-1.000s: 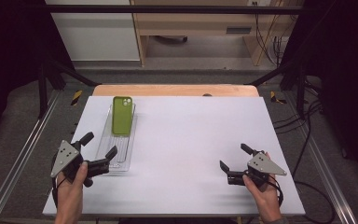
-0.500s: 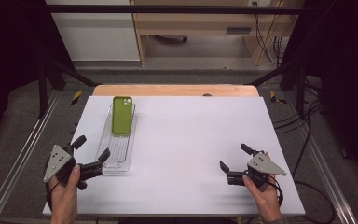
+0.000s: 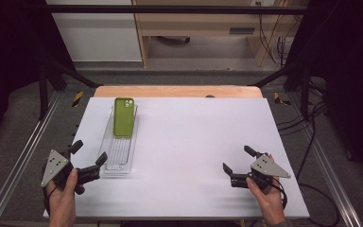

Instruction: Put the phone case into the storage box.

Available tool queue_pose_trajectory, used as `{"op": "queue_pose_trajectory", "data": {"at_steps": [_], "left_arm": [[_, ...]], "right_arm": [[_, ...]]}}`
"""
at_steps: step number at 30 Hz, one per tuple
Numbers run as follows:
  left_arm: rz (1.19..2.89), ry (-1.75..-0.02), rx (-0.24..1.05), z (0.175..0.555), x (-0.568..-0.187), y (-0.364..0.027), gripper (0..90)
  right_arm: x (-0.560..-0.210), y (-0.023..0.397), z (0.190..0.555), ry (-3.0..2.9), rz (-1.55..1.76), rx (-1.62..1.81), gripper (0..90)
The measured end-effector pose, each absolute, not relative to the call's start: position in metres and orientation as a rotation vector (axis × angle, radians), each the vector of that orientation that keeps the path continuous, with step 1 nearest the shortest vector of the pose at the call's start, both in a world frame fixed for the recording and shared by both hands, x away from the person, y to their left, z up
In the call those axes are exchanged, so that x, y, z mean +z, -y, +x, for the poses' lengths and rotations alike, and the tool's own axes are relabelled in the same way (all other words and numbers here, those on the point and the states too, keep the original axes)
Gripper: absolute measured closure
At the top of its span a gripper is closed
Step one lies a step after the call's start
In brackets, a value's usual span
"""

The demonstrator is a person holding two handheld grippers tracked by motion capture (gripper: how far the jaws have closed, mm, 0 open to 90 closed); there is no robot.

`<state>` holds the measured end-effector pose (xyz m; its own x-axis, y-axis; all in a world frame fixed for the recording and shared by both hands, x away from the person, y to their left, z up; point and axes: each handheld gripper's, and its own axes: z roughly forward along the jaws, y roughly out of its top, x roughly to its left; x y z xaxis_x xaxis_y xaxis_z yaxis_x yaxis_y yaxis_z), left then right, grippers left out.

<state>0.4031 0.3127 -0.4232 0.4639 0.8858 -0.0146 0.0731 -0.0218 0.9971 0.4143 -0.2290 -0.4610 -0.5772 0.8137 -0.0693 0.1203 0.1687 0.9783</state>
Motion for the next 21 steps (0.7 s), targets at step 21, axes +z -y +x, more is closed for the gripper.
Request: {"op": "queue_pose_trajectory", "data": {"at_steps": [21], "left_arm": [[1.473,-0.851,0.802,0.406,-0.442,-0.317,1.4]], "right_arm": [[-0.462,0.230,0.415,-1.837,0.882,1.445,2.1]]}}
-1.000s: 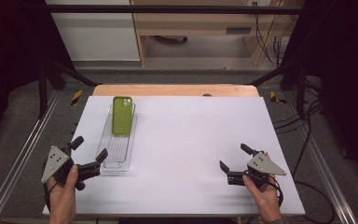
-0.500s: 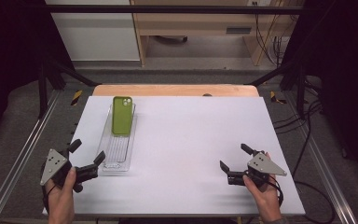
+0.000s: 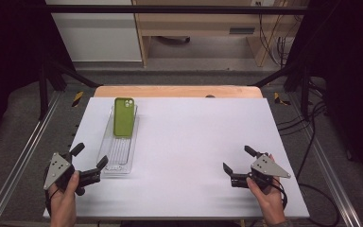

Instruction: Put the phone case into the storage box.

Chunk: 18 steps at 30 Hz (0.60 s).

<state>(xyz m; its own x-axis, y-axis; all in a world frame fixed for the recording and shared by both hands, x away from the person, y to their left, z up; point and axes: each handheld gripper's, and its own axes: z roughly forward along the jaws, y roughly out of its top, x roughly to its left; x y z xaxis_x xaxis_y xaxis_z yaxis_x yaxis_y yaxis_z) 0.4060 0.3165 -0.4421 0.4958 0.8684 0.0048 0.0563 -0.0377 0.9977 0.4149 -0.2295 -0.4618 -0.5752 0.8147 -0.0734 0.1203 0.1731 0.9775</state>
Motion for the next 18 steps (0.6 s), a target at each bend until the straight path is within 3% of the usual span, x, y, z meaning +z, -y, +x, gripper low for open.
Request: {"op": "queue_pose_trajectory", "data": {"at_steps": [18], "left_arm": [[1.499,-0.867,0.761,0.411,-0.460,-0.316,1.5]], "right_arm": [[-0.464,0.231,0.416,-1.836,0.884,1.440,2.3]]}}
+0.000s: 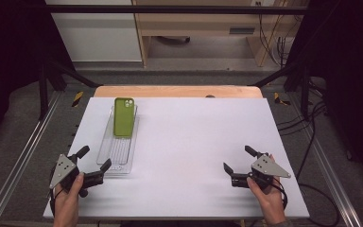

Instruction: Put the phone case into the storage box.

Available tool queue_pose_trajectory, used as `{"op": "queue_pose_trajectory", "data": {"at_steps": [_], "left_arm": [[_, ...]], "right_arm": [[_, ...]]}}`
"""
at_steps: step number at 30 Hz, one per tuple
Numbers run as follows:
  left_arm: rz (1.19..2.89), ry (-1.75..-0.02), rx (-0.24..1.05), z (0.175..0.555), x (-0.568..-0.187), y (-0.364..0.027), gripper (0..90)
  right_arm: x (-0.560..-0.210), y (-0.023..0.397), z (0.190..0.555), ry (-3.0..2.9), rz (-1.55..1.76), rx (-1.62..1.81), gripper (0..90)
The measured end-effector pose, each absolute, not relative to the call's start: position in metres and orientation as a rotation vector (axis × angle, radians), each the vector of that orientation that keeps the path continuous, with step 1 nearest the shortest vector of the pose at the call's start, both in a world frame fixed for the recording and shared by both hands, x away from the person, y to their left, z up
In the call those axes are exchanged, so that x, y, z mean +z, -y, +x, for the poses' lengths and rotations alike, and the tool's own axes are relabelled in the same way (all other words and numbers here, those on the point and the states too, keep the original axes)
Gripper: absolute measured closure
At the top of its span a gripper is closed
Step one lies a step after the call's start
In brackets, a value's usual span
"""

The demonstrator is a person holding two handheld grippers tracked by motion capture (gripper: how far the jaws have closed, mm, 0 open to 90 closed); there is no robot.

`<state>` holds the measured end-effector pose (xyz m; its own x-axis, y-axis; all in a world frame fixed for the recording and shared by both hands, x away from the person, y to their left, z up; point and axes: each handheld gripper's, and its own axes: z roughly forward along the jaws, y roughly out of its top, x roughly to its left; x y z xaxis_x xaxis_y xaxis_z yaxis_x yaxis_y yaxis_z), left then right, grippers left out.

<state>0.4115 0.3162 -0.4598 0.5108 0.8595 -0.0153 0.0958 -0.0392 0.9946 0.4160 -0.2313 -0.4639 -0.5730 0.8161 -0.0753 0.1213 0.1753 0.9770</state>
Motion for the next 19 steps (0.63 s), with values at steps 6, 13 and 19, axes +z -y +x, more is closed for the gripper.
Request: {"op": "queue_pose_trajectory", "data": {"at_steps": [6,13,19], "left_arm": [[1.504,-0.868,0.768,0.412,-0.460,-0.316,1.5],[1.494,-0.873,0.773,0.413,-0.461,-0.317,1.5],[1.484,-0.863,0.779,0.413,-0.459,-0.316,1.4]], "right_arm": [[-0.466,0.233,0.417,-1.827,0.895,1.446,2.3],[-0.467,0.240,0.416,-1.770,0.918,1.486,2.2],[-0.468,0.243,0.416,-1.744,0.929,1.479,2.3]]}}
